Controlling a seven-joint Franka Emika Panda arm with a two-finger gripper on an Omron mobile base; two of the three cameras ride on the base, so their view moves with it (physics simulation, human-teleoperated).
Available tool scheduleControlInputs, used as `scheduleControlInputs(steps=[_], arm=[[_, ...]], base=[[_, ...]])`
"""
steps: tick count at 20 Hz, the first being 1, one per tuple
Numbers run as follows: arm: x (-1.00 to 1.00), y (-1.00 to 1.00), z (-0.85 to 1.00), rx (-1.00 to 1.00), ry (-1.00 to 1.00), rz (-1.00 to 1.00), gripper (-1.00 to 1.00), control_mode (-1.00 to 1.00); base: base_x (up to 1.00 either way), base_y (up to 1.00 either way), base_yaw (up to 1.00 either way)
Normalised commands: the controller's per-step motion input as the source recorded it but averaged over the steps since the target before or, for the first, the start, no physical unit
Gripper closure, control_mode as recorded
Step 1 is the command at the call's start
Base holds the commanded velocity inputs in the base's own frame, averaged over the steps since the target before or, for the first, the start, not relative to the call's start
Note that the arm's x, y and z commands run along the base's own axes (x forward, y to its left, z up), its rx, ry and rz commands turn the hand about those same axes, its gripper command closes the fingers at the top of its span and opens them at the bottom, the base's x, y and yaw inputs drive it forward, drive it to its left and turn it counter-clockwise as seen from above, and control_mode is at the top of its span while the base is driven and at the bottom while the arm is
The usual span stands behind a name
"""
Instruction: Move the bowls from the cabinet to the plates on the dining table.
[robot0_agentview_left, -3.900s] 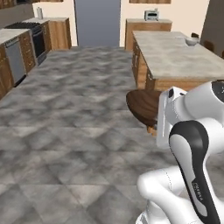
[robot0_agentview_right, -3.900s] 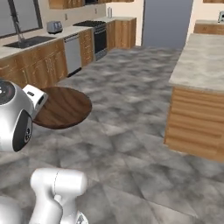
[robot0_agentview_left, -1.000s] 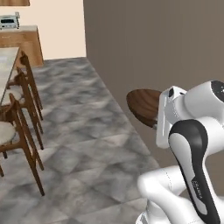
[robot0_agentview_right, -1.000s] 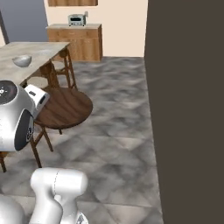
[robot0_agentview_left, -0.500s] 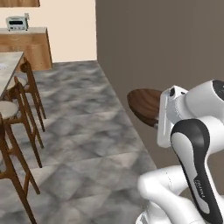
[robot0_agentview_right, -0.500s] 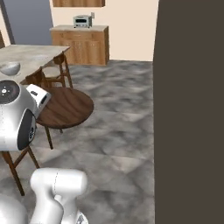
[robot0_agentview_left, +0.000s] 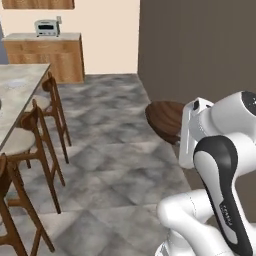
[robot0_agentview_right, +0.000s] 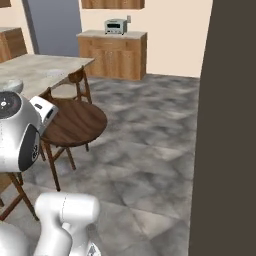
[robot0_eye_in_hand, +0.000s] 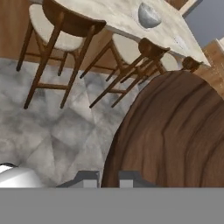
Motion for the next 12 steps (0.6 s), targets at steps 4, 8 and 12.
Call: scheduleControlInputs(steps=[4,8,12], arm=[[0.0,0.0,0.0,0.0,0.0,0.0,1.0,1.0],[0.0,0.0,0.0,0.0,0.0,0.0,1.0,1.0],[0.0,0.0,0.0,0.0,0.0,0.0,1.0,1.0]], base=[[1.0,-0.21,0.37],[1.0,-0.33,0.38],[1.0,-0.5,0.38]])
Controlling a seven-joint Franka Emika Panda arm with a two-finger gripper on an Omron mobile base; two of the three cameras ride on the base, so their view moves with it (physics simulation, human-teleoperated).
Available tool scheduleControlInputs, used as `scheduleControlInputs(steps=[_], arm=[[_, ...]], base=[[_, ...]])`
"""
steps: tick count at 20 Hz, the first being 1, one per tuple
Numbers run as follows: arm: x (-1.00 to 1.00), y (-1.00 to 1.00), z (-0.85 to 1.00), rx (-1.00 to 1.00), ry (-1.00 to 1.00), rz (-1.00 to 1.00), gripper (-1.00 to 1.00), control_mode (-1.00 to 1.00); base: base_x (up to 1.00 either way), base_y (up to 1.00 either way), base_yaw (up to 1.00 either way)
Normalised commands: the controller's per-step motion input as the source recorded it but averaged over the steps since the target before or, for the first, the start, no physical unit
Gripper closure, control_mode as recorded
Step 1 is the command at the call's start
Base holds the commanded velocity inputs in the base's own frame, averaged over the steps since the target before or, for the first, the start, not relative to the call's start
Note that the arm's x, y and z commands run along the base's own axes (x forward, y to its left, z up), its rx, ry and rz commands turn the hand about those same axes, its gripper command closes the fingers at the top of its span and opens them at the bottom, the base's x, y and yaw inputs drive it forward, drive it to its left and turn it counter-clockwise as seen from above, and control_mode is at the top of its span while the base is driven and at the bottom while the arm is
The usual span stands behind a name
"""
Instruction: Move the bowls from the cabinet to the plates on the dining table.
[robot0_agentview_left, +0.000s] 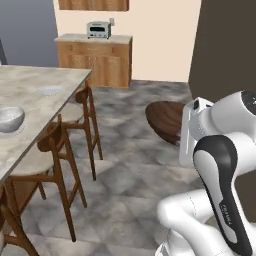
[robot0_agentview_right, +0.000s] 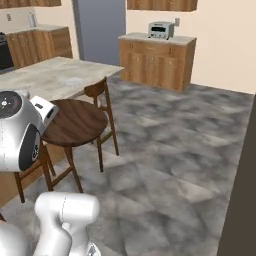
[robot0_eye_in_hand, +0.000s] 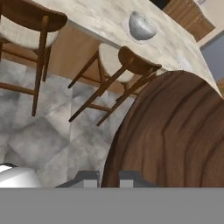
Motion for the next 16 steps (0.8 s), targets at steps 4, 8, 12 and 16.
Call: scheduleControlInputs(steps=[4,8,12,16], arm=[[0.0,0.0,0.0,0.0,0.0,0.0,1.0,1.0],[0.0,0.0,0.0,0.0,0.0,0.0,1.0,1.0],[0.0,0.0,0.0,0.0,0.0,0.0,1.0,1.0],[0.0,0.0,0.0,0.0,0.0,0.0,1.0,1.0]], base=[[1.0,-0.61,0.38],[1.0,-0.71,0.4],[1.0,-0.71,0.43],[1.0,-0.8,0.41]])
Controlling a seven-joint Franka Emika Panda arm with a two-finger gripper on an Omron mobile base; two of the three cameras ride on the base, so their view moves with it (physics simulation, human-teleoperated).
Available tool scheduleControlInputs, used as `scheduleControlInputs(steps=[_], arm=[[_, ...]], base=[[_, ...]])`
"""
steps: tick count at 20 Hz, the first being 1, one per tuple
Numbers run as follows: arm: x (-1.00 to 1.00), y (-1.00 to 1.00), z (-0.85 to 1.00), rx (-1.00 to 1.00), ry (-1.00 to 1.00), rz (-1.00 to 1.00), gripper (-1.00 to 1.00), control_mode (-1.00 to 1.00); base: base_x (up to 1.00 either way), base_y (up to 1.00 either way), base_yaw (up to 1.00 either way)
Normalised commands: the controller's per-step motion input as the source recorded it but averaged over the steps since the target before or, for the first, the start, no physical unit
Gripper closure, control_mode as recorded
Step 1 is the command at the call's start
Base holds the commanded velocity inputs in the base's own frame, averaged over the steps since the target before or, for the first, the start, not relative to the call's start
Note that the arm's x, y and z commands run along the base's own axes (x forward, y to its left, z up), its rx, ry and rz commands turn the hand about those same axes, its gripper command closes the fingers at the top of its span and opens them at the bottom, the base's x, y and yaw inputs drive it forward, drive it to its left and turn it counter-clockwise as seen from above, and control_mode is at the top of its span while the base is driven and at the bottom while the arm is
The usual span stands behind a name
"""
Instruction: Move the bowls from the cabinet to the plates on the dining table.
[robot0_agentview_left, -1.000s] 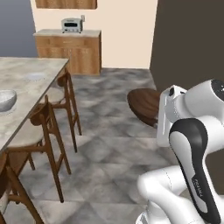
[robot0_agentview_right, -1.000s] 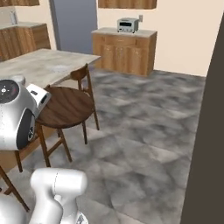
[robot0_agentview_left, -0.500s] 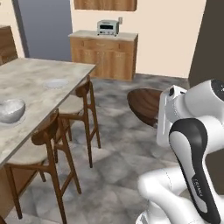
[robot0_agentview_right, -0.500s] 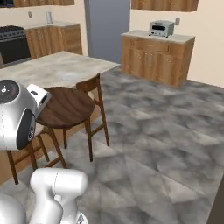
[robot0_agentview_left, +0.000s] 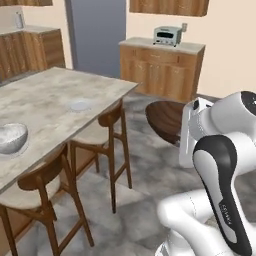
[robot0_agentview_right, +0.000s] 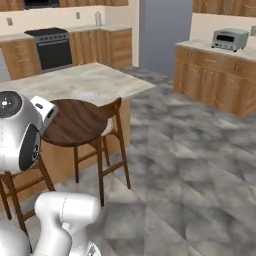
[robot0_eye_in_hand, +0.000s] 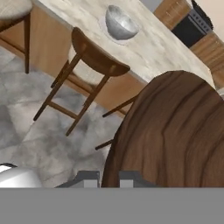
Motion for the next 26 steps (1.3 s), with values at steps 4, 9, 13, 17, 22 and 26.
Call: scheduleControlInputs(steps=[4,9,13,17,22,26], arm=[[0.0,0.0,0.0,0.0,0.0,0.0,1.0,1.0],[0.0,0.0,0.0,0.0,0.0,0.0,1.0,1.0],[0.0,0.0,0.0,0.0,0.0,0.0,1.0,1.0],[0.0,0.0,0.0,0.0,0.0,0.0,1.0,1.0],[0.0,0.0,0.0,0.0,0.0,0.0,1.0,1.0],[0.0,0.0,0.0,0.0,0.0,0.0,1.0,1.0]], base=[[1.0,-0.81,0.42],[0.6,-0.86,0.47],[0.51,-0.75,0.52],[0.46,-0.74,0.53],[0.06,-0.63,0.5],[0.35,-0.42,0.5]])
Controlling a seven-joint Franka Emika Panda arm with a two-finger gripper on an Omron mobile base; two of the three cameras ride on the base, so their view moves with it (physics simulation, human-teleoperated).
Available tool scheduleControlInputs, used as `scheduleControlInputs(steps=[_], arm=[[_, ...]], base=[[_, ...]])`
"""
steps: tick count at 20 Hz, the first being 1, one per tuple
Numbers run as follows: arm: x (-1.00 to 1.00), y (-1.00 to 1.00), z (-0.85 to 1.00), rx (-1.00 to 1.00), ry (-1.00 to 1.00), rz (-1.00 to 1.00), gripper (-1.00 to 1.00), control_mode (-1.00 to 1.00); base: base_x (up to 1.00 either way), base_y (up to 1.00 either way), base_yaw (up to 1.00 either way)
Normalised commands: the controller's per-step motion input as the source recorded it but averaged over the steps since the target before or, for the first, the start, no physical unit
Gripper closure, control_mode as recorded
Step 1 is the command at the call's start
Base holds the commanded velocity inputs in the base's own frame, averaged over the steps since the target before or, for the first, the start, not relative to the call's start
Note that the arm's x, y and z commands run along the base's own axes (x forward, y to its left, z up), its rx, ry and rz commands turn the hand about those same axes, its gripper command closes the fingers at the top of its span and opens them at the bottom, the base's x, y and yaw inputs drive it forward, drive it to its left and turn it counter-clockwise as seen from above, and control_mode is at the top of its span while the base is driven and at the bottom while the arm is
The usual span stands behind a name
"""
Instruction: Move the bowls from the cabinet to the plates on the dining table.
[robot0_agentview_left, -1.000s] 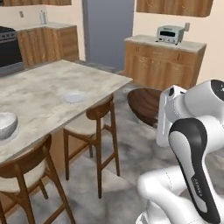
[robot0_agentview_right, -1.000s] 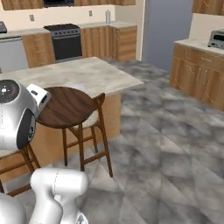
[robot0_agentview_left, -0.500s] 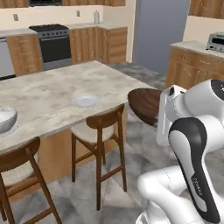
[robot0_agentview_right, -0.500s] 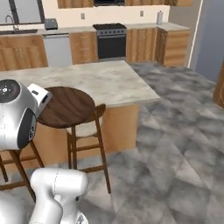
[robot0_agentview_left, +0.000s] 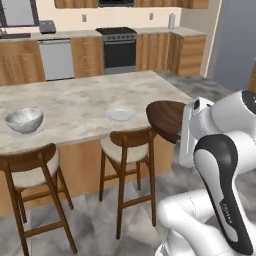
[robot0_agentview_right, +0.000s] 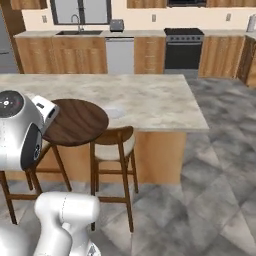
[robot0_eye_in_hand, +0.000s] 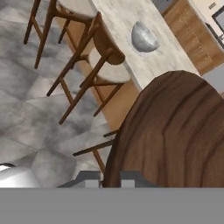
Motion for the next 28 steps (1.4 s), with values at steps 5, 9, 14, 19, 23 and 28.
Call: scheduleControlInputs(steps=[5,9,14,19,23,28], arm=[[0.0,0.0,0.0,0.0,0.0,0.0,1.0,1.0],[0.0,0.0,0.0,0.0,0.0,0.0,1.0,1.0],[0.0,0.0,0.0,0.0,0.0,0.0,1.0,1.0],[0.0,0.0,0.0,0.0,0.0,0.0,1.0,1.0],[0.0,0.0,0.0,0.0,0.0,0.0,1.0,1.0],[0.0,0.0,0.0,0.0,0.0,0.0,1.0,1.0]], base=[[0.36,-0.73,0.42],[0.29,-0.69,0.28],[0.67,-0.2,0.09],[0.54,-0.14,0.05],[0.25,-0.01,0.06],[0.35,-0.05,0.08]])
